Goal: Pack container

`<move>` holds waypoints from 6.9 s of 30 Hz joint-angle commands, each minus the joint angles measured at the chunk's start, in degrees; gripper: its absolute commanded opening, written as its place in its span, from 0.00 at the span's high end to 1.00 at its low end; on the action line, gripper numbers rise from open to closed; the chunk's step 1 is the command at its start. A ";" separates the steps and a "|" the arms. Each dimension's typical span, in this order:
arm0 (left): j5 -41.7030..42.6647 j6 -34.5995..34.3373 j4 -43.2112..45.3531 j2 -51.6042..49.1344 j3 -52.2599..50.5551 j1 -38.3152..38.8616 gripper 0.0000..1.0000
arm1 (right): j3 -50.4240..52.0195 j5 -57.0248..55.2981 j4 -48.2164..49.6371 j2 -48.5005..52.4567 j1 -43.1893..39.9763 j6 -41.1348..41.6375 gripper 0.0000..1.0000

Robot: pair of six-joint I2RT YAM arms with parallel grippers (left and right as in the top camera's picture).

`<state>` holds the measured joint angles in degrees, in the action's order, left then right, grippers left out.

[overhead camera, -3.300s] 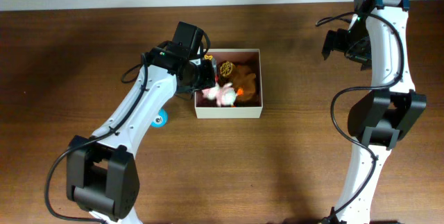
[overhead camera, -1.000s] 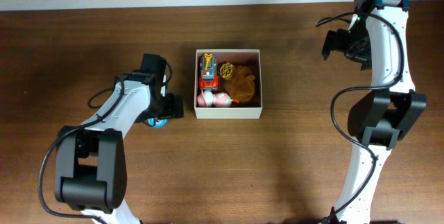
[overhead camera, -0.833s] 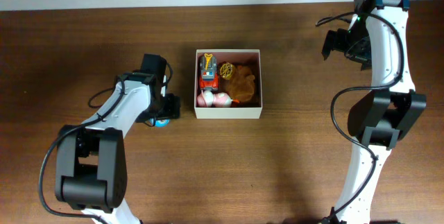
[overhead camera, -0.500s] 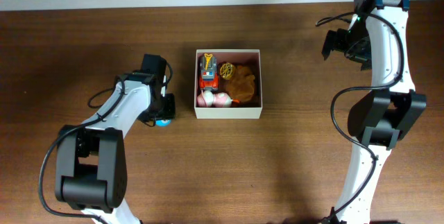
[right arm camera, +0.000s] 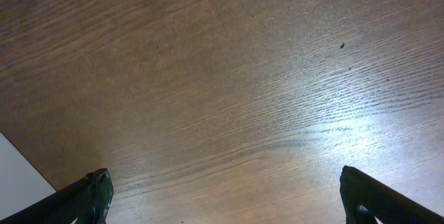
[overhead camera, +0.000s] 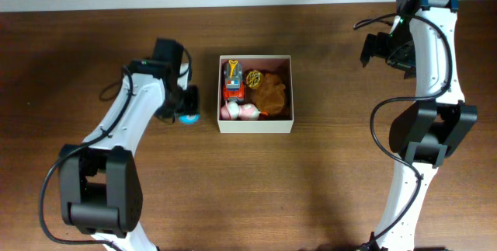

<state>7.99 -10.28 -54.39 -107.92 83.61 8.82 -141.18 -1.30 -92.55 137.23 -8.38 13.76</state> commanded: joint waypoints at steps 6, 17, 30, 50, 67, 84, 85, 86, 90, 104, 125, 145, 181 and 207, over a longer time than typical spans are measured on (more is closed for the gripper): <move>21.81 11.65 -1.18 0.04 12.55 1.60 0.51 | 0.20 -0.70 0.02 0.20 0.11 0.70 0.01; 11.10 17.73 2.95 -1.64 12.85 10.10 0.50 | 0.20 -0.70 0.00 0.20 0.11 0.70 0.01; 7.19 17.66 5.97 -9.09 12.85 12.55 0.00 | 0.17 -0.70 0.02 0.20 0.11 0.70 0.01; 11.54 14.60 6.80 -8.52 14.05 12.57 0.18 | 0.17 -0.70 0.02 0.20 0.11 0.70 0.01; 8.04 14.62 5.53 -8.92 13.70 12.57 0.80 | 0.20 -0.70 0.02 0.20 0.11 0.70 0.01; 8.20 13.29 10.38 -18.08 13.81 16.57 0.80 | 0.17 -0.70 0.00 0.20 0.11 0.70 0.01; 8.22 13.25 10.51 -18.08 13.99 16.55 0.80 | 0.17 -0.70 0.02 0.20 0.11 0.70 0.01; 8.22 13.07 10.69 -18.08 14.05 16.55 0.80 | 0.20 -0.70 0.00 0.20 0.11 0.70 0.01; 8.24 12.83 10.64 -18.08 14.78 16.52 0.80 | 0.20 -0.70 0.02 0.20 0.11 0.70 0.01; 7.67 12.90 -0.26 -18.05 32.57 16.55 0.80 | 0.20 -0.70 0.02 0.20 0.11 0.70 0.01; -9.53 12.85 -4.98 -19.32 34.60 16.44 0.80 | 0.17 -0.70 0.00 0.20 0.11 0.70 0.01; -8.24 12.41 -4.20 -28.02 34.88 16.41 0.80 | 0.17 -0.70 0.02 0.20 0.11 0.70 0.01; -13.35 -0.79 -29.75 -10.47 51.23 9.11 0.00 | 0.17 -0.70 0.02 0.20 0.11 0.70 0.01; -5.09 8.79 -20.61 21.88 36.79 -18.36 0.00 | 0.20 -0.70 0.02 0.20 0.11 0.70 0.01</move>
<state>-5.78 -8.25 -79.42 -91.11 126.93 -8.58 -141.18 -1.28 -92.58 137.23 -8.38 13.76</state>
